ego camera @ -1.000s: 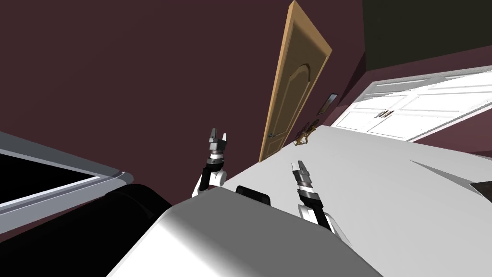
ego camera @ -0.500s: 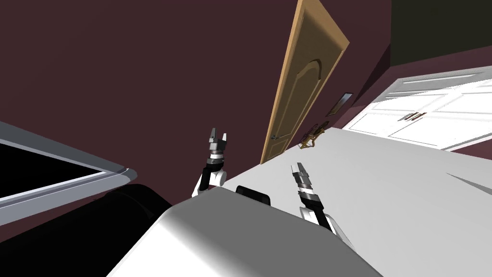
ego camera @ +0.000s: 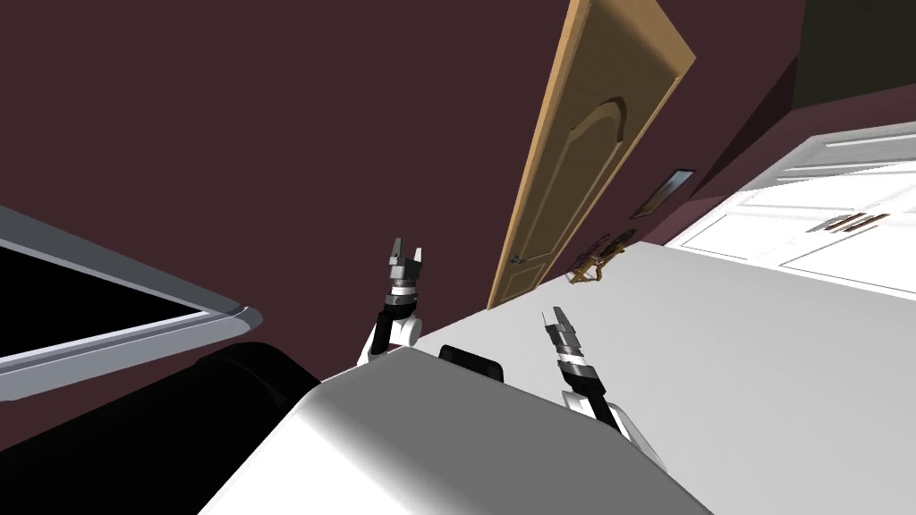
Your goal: Pull the door open
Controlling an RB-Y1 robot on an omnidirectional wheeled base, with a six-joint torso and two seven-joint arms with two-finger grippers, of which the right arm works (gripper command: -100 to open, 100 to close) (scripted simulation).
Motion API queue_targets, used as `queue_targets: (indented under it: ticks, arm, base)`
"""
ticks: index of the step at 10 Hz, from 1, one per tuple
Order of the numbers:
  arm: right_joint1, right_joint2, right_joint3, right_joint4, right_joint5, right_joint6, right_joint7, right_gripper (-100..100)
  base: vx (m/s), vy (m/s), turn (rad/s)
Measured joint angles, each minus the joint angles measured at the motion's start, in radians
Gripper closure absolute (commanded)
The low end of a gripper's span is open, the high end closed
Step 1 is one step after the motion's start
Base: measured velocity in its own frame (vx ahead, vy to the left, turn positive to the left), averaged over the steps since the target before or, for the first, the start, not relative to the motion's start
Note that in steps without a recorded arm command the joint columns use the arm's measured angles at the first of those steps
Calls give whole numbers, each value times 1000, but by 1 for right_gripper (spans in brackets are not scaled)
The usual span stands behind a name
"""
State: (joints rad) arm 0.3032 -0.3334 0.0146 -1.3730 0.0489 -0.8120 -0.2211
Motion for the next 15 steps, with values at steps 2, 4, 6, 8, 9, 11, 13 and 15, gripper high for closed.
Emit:
queue_targets:
  ticks: [2,4,6,8,9,11,13,15]
  arm:
    - [-12,-16,4,43,0,-20,-17,-100]
    - [-24,-33,6,90,0,-42,-34,-100]
    - [-37,-49,10,138,0,-64,-51,-100]
    - [-48,-71,15,192,0,-90,-74,-100]
    - [-51,-79,17,210,1,-100,-82,-100]
    - [-58,-94,20,250,1,-120,-98,-100]
    - [-69,-110,23,294,1,-142,-114,-100]
    - [-79,-125,26,333,1,-160,-130,-100]
  base:
    - [84,-58,129]
    - [74,-58,125]
    - [94,-68,165]
    - [108,-82,153]
    - [86,-63,108]
    - [82,-56,119]
    - [60,-64,119]
    - [67,-65,109]
